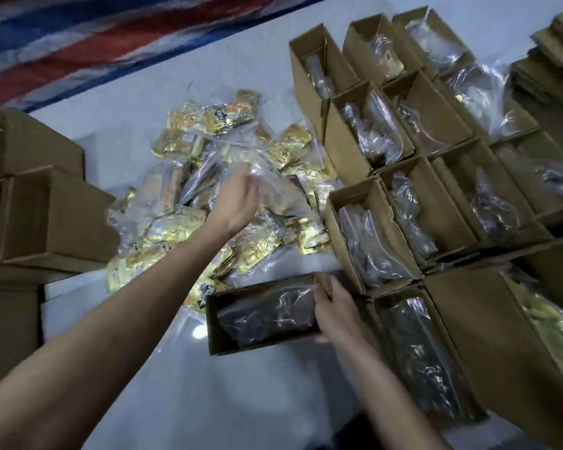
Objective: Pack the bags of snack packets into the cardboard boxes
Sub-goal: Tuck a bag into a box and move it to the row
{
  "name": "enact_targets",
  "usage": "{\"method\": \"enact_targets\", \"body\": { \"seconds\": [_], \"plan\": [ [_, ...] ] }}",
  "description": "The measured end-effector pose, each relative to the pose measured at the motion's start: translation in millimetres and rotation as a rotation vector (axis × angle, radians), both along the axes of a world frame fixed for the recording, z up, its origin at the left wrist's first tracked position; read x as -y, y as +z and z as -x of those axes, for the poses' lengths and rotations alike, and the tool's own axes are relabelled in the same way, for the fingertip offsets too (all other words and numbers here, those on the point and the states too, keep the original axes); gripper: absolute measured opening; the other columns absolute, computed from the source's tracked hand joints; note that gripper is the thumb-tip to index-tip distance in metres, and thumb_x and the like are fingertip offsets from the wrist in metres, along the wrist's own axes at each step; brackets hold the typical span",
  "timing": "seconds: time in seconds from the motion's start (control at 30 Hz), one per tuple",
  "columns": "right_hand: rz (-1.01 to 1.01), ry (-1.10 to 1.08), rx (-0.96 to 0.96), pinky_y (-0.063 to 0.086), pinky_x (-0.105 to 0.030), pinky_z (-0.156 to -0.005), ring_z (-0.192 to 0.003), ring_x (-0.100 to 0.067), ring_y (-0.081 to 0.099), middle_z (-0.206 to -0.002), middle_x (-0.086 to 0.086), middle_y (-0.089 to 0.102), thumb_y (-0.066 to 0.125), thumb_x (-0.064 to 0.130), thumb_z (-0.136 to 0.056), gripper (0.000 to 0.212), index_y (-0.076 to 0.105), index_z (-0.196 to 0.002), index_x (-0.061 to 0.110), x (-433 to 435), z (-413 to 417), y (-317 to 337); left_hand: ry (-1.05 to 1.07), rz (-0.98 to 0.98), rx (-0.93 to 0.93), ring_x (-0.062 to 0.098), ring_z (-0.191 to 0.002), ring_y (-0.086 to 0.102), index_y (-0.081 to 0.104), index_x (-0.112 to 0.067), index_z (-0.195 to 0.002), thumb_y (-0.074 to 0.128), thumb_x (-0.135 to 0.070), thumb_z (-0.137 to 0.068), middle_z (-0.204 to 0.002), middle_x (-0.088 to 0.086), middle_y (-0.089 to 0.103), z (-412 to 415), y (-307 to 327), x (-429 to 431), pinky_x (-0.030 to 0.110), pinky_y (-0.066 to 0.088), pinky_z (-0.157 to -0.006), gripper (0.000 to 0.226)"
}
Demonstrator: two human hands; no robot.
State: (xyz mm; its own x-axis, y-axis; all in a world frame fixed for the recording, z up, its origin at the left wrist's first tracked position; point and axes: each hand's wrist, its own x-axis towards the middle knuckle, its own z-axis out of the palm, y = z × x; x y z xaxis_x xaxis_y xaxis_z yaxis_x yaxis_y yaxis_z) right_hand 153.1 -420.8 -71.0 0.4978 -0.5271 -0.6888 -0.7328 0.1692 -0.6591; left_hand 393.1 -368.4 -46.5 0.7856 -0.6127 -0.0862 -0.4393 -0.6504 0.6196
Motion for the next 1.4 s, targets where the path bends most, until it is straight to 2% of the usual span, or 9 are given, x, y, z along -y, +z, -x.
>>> {"method": "enact_targets", "body": {
  "seconds": [0.07,0.2,0.33,0.43,0.63,0.83,1.07,1.2,1.4],
  "plan": [
    [0.019,0.024,-0.024,0.047,-0.041,-0.103,-0.123,-0.026,0.055,-0.135,-0.001,0.058,0.042,0.032,-0.105,0.037,0.050,-0.141,0.029,-1.7,0.9,0.9,0.139,0.141,-0.049,-0.005,-0.068,0.057,0.052,-0.011,-0.102,0.032,-0.019,-0.106,-0.081,-0.010,0.058,13.4,21.7,-22.8,0.008,0.042,-0.062,0.022],
    [-0.008,0.010,-0.046,0.057,-0.053,-0.086,-0.115,-0.030,0.058,-0.129,-0.004,0.058,0.043,0.030,-0.104,0.034,0.051,-0.137,0.031,-12.6,7.6,4.3,0.382,0.422,-0.033,-0.009,-0.076,0.057,0.054,-0.016,-0.096,0.033,-0.024,-0.104,-0.084,-0.008,0.058,52.2,71.0,-71.3,0.020,0.045,-0.072,0.024],
    [-0.001,0.044,-0.074,0.061,-0.049,-0.076,-0.112,-0.026,0.057,-0.131,0.000,0.055,0.044,0.028,-0.104,0.035,0.051,-0.138,0.027,-33.2,23.5,7.0,0.617,0.568,-0.239,0.033,-0.102,0.064,0.057,-0.027,-0.097,0.037,-0.036,-0.098,-0.109,0.017,0.063,117.5,103.3,-123.8,0.058,0.052,-0.089,0.021],
    [-0.071,0.021,-0.107,0.058,-0.036,-0.044,-0.111,-0.023,0.051,-0.134,0.006,0.045,0.044,0.030,-0.104,0.041,0.043,-0.145,0.026,-56.4,38.3,7.6,0.850,0.749,-0.373,0.028,-0.097,0.070,0.063,-0.027,-0.097,0.041,-0.030,-0.100,-0.106,0.011,0.071,164.6,120.6,-155.8,0.042,0.059,-0.077,0.022],
    [-0.125,0.021,-0.048,0.053,-0.029,-0.044,-0.104,-0.027,0.062,-0.124,-0.002,0.062,0.038,0.022,-0.103,0.024,0.051,-0.122,0.029,-101.5,71.8,5.9,1.099,0.962,-0.574,0.028,-0.094,0.069,0.056,-0.012,-0.098,0.033,-0.002,-0.099,-0.091,0.006,0.069,225.2,142.4,-203.2,0.046,0.057,-0.079,0.025],
    [-0.176,-0.008,-0.039,0.056,-0.035,-0.050,-0.093,-0.024,0.066,-0.110,-0.001,0.067,0.041,0.019,-0.099,0.026,0.053,-0.116,0.033,-128.9,97.9,12.9,1.059,0.869,-0.649,0.031,-0.069,0.056,0.049,-0.003,-0.092,0.041,0.006,-0.098,-0.077,0.015,0.053,272.7,127.3,-222.7,0.032,0.059,-0.053,0.014],
    [-0.176,-0.006,-0.040,0.058,-0.038,-0.050,-0.094,-0.022,0.065,-0.112,0.001,0.066,0.047,0.022,-0.100,0.019,0.056,-0.114,0.031,-142.4,118.4,17.3,0.923,0.656,-0.603,0.027,-0.074,0.058,0.055,-0.002,-0.077,0.041,-0.008,-0.101,-0.068,0.003,0.059,299.5,80.9,-226.3,0.038,0.048,-0.069,0.029],
    [-0.242,-0.045,-0.025,0.061,-0.051,-0.058,-0.092,-0.029,0.069,-0.107,-0.003,0.067,0.044,0.024,-0.102,0.016,0.053,-0.114,0.028,-142.2,126.5,20.3,0.752,0.550,-0.609,0.006,-0.064,0.056,0.055,-0.014,-0.071,0.040,-0.010,-0.101,-0.062,-0.009,0.060,295.4,59.8,-239.4,0.017,0.047,-0.061,0.034],
    [-0.142,0.024,0.014,0.059,-0.049,-0.084,-0.106,-0.026,0.064,-0.119,-0.004,0.064,0.060,0.019,-0.096,0.026,0.054,-0.119,0.030,-145.9,126.0,13.1,0.712,0.392,-0.757,0.020,-0.069,0.055,0.061,-0.023,-0.065,0.044,-0.012,-0.098,-0.063,-0.007,0.059,296.7,25.2,-255.3,0.038,0.047,-0.072,0.039]
  ]
}}
